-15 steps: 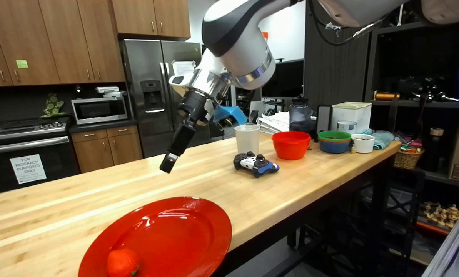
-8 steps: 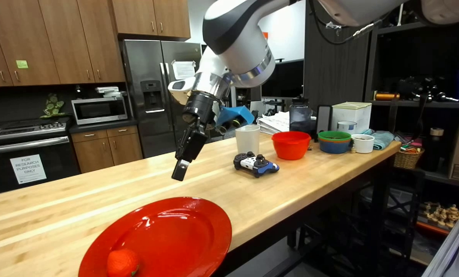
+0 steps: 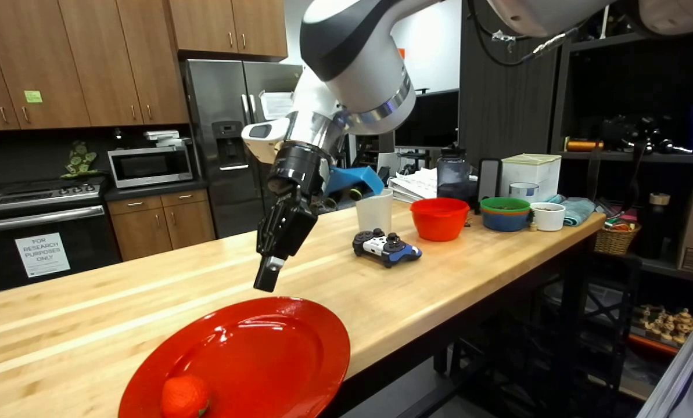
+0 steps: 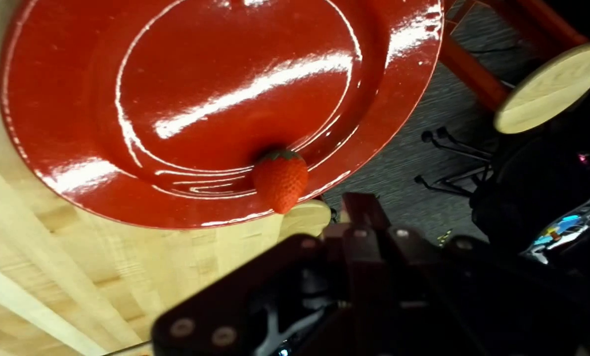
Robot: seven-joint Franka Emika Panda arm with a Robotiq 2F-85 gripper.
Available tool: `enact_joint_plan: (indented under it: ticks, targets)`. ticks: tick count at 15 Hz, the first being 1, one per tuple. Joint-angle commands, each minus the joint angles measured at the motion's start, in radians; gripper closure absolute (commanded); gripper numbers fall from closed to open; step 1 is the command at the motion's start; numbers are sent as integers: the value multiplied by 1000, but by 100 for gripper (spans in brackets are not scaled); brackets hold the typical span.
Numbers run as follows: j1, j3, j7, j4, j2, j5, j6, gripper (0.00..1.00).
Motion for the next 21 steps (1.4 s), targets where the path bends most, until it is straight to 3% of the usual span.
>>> enact_joint_plan:
  ticks: [1,7,13,21]
  targets:
    - [24,4,-36,-57,-29,-2,42,100]
    - [50,5,-15,-125,-26,-70,208,100]
    - [48,10,33,-201,-11,-240,378,100]
    - [36,-2,120,-244,-21,-439,396,100]
